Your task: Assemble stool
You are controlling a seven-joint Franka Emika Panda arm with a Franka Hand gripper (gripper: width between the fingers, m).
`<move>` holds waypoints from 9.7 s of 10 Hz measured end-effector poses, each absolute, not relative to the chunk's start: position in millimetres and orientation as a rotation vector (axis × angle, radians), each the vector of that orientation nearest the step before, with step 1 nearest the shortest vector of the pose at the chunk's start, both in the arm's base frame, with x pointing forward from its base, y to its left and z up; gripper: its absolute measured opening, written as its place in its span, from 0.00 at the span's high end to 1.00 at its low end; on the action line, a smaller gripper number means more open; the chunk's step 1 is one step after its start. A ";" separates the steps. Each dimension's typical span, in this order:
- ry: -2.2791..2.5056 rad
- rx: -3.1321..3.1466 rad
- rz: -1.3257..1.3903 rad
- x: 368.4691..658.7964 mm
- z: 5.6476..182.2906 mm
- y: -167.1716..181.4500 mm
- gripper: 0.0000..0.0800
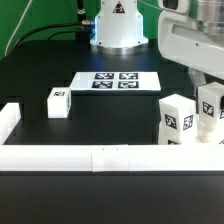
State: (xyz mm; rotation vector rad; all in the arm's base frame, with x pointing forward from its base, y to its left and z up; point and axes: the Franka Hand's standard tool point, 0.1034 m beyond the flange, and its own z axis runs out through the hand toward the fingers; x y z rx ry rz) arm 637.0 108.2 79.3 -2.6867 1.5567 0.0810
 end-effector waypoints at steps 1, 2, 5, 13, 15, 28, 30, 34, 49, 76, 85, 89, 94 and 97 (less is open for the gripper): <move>1.762 -2.553 0.069 636.1 79.5 108.8 0.58; 1.904 -2.425 0.043 636.5 80.3 108.7 0.58; 2.077 -2.239 0.041 634.0 79.8 107.9 0.58; 2.357 -1.824 0.072 635.2 79.0 110.1 0.32; 2.026 -2.148 0.027 639.0 98.3 112.7 0.20; 0.204 -3.050 -0.083 638.0 119.2 123.0 0.19; -0.377 -3.108 -0.095 640.8 119.3 123.2 0.19; -0.890 -3.033 -0.011 637.2 114.0 120.8 0.19; -1.047 -3.021 -0.010 640.3 83.3 114.9 0.58; 2.086 -2.214 -0.055 644.7 77.2 119.0 0.24; 0.564 -3.066 -0.052 645.7 112.1 124.1 0.19; 0.075 -3.120 -0.120 646.8 117.0 118.3 0.19; -0.828 -3.084 -0.114 647.6 117.3 114.5 0.19; -1.220 -2.993 -0.119 649.7 119.3 115.1 0.19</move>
Offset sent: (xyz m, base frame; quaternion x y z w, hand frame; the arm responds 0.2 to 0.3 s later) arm 0.0000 0.0000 0.0000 0.0000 0.0000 0.1938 0.9810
